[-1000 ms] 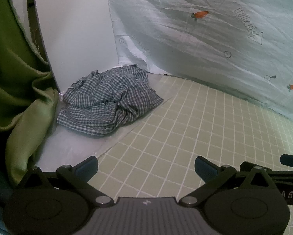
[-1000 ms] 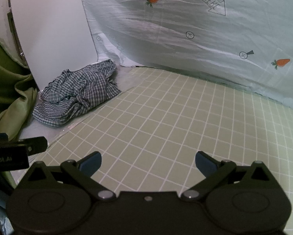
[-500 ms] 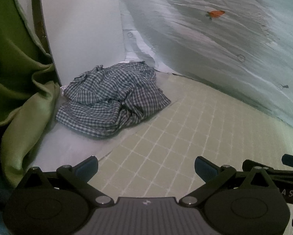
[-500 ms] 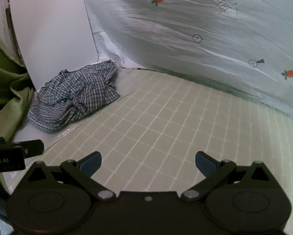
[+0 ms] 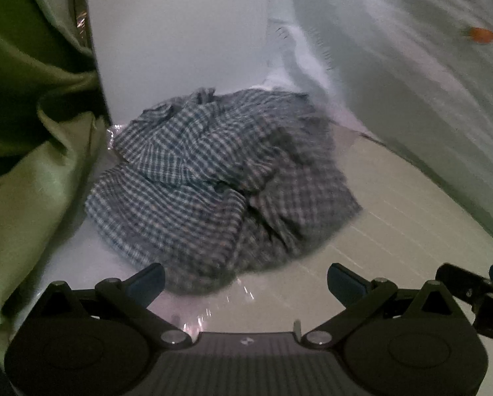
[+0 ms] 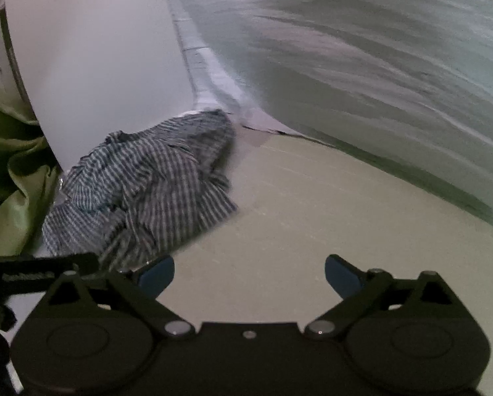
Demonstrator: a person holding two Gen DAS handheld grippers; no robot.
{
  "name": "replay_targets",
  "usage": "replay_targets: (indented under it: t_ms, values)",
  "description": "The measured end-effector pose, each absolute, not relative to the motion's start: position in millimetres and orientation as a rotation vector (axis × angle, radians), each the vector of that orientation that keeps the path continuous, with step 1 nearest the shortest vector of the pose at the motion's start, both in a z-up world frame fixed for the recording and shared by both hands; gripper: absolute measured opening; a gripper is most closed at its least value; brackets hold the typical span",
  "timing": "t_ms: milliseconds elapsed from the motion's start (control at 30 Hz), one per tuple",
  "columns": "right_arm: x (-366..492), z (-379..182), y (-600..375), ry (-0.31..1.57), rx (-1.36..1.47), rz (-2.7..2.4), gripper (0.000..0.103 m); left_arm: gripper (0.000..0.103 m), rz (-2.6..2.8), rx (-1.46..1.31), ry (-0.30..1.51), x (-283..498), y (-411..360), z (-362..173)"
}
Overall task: Fold clothes
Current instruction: 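Reach both grippers into the crumpled checked shirt and grasp it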
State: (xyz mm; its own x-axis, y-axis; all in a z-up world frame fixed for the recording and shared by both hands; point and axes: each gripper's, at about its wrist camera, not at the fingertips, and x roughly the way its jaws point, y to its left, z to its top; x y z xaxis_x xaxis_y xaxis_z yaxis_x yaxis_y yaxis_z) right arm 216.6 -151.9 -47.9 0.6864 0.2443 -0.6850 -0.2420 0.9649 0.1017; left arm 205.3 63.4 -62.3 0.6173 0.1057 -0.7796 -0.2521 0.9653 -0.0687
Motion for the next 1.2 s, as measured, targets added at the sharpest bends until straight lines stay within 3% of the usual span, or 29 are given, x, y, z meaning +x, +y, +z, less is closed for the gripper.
replay_targets:
  t_ms: [100, 200, 367, 433, 533, 567, 633, 900, 1200]
  values:
    - [261, -64, -135, 0.794, -0.010, 0.328, 0.089, 0.101, 0.216, -0.193, 0.912, 221, 73, -75]
    - [297, -82, -116, 0.815, 0.017, 0.385, 0.088, 0.092, 0.225, -0.207, 0.941, 237, 82, -88]
    - [335, -112, -79, 0.862, 0.031, 0.477, 0.071, 0.065, 0.240, -0.231, 0.990, 263, 97, -110]
    - [342, -120, -68, 0.883, 0.035, 0.510, 0.051, 0.056, 0.246, -0.241, 1.009, 274, 104, -118]
    - [340, -123, -65, 0.869, 0.022, 0.548, 0.028, 0.023, 0.212, -0.245, 1.010, 277, 105, -120]
    - [338, -122, -65, 0.860, 0.011, 0.557, 0.024, 0.018, 0.198, -0.246, 1.007, 276, 104, -118]
    - [332, -121, -67, 0.841, -0.009, 0.566, 0.015, 0.016, 0.175, -0.243, 1.005, 274, 101, -115]
    - [283, -103, -143, 0.807, 0.013, 0.354, 0.013, 0.023, -0.002, -0.210, 0.982, 233, 55, -86]
    - [108, -108, -316, 0.837, 0.203, -0.138, 0.014, 0.036, -0.209, -0.105, 1.008, 147, -22, -68]
